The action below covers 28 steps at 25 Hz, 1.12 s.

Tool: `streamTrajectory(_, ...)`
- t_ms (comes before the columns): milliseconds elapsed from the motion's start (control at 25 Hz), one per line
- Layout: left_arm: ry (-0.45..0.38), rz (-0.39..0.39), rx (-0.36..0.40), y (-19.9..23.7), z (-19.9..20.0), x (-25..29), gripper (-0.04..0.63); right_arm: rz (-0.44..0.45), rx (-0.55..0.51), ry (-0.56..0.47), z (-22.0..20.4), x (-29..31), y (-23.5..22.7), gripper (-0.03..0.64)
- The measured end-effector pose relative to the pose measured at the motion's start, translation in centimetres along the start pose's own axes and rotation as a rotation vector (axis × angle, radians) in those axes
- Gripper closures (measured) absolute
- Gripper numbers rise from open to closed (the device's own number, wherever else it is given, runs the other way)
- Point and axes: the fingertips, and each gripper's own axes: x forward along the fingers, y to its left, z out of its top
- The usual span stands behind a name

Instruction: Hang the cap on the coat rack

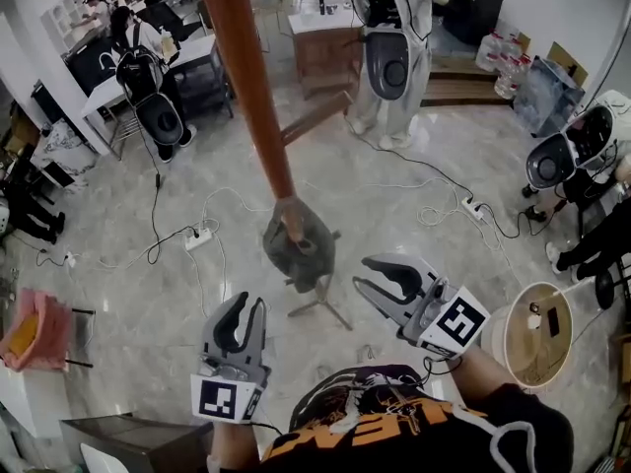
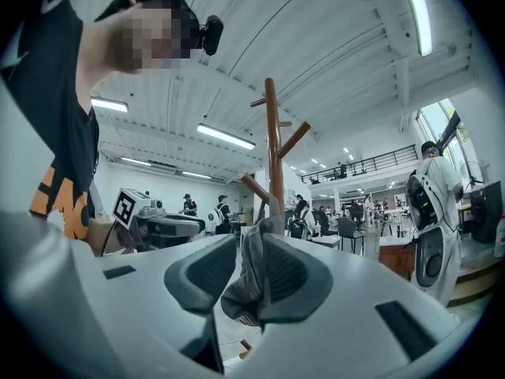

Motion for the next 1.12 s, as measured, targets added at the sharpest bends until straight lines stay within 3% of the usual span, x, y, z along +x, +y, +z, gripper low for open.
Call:
streamTrajectory(120, 0.005, 0.031, -0.039, 0.1, -0.1, -0.4, 0.542, 0.0, 0.0, -0.001, 0.4, -0.6, 0.5, 0.547)
streamTrajectory(280, -0.012, 0.028, -0.069, 0.0, 0.4, -1.3, 0.557, 0.001, 0.005, 0.03, 0.7, -0.4, 1.0, 0.601)
streamTrajectory(1120, -0.058, -0.042, -0.019, -2.5, 3.6, -2.9, 0.565, -0.033, -0.025, 0.009, 4.7, -1.6, 2.7, 0.603)
